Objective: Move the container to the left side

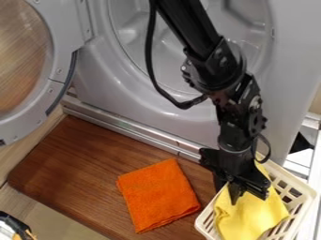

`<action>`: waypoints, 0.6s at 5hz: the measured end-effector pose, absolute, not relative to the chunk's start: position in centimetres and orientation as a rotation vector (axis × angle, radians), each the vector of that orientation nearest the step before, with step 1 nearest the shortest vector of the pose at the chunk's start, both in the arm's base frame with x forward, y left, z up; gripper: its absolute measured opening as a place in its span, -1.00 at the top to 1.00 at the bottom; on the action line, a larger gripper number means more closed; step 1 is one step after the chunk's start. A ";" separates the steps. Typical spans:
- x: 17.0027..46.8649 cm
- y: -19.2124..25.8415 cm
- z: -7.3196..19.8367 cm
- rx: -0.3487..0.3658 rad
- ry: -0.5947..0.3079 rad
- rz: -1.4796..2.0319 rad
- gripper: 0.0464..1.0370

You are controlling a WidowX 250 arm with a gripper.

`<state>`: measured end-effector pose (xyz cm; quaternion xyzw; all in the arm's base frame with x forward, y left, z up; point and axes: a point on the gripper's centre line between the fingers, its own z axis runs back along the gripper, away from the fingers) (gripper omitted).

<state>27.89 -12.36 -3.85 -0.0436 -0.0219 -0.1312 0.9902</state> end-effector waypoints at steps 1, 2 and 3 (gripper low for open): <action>27.2 -12.1 -2.6 -0.092 -0.058 -0.274 0.81; 27.0 -11.0 -0.9 -0.126 -0.065 -0.279 0.82; 27.1 -8.3 0.7 -0.101 -0.083 -0.257 0.82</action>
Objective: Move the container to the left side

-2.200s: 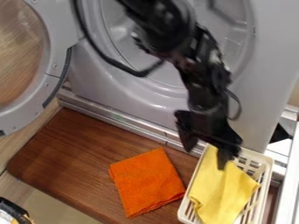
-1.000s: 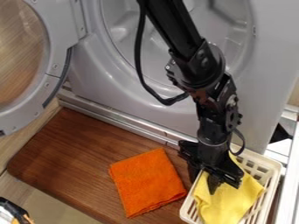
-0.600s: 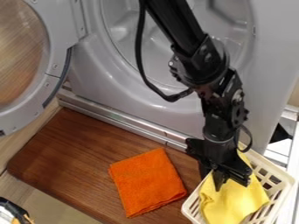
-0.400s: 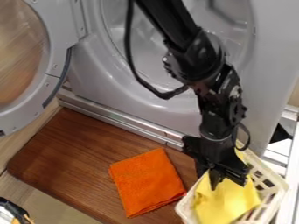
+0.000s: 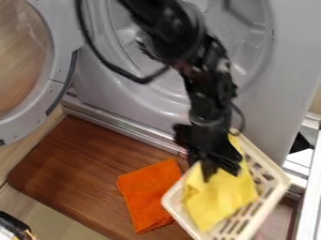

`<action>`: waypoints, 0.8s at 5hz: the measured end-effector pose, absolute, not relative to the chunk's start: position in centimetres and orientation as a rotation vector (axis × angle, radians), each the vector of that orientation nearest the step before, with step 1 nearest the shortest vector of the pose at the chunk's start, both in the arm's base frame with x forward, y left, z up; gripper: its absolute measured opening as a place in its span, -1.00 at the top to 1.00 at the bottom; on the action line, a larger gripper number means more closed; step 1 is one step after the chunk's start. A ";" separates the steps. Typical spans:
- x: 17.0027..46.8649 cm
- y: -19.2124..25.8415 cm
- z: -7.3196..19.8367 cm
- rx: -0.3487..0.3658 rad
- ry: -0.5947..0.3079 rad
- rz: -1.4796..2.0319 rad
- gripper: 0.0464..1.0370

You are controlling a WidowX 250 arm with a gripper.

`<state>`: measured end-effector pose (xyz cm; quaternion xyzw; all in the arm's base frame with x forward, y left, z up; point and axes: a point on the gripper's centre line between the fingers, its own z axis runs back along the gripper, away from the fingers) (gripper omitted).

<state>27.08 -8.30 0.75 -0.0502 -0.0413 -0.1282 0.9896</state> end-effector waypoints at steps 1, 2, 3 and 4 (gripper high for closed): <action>27.3 -3.9 2.2 -0.064 -0.103 -0.181 0.82; 27.6 0.7 2.3 -0.052 -0.109 -0.075 0.82; 27.2 4.9 2.3 -0.029 -0.114 0.012 0.82; 26.4 7.4 1.5 -0.005 -0.088 0.053 0.82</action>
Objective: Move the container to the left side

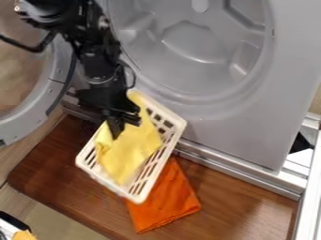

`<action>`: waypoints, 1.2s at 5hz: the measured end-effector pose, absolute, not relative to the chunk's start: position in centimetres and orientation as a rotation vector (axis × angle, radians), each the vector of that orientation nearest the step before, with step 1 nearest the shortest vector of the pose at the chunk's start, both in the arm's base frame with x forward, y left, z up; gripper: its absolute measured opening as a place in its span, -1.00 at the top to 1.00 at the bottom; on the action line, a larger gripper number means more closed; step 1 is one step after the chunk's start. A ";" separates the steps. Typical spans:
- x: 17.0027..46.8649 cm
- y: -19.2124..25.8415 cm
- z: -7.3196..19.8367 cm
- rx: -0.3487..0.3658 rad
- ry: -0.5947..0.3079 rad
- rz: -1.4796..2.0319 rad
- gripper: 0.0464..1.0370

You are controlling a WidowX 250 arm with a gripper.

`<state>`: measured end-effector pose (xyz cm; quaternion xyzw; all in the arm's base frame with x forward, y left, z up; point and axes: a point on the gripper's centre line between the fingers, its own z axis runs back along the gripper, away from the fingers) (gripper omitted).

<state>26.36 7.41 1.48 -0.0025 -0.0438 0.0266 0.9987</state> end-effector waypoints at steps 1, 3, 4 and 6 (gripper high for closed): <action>25.5 8.8 0.1 0.005 -0.042 0.086 0.82; 25.0 8.7 -2.5 -0.007 0.008 0.100 0.73; 24.9 8.8 -2.4 0.003 0.017 0.144 0.25; 25.1 8.0 -2.3 0.009 0.032 0.113 -0.90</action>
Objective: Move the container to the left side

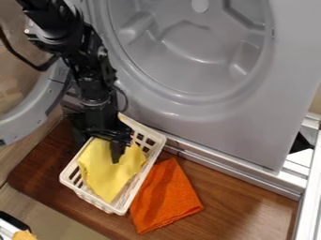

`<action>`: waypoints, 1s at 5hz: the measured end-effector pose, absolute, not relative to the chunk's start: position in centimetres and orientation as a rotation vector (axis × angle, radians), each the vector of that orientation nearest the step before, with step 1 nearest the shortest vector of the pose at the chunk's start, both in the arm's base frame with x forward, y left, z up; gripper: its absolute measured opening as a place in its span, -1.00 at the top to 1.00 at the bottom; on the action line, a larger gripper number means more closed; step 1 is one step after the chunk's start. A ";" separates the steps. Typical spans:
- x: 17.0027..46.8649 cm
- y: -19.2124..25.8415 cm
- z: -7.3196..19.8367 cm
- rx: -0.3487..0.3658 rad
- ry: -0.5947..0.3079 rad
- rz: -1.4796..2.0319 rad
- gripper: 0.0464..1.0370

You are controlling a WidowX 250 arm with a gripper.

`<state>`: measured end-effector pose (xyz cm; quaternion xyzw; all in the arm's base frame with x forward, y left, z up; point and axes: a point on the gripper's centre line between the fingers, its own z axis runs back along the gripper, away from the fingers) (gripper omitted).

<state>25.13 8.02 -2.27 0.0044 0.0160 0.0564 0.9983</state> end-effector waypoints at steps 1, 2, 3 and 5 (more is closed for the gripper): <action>25.4 8.3 -0.5 0.046 0.004 0.100 -0.93; 25.6 8.3 0.9 0.074 -0.018 0.093 -0.93; 25.3 7.9 3.2 0.141 -0.018 0.071 -0.93; 23.9 6.3 8.9 0.254 -0.092 0.033 -0.93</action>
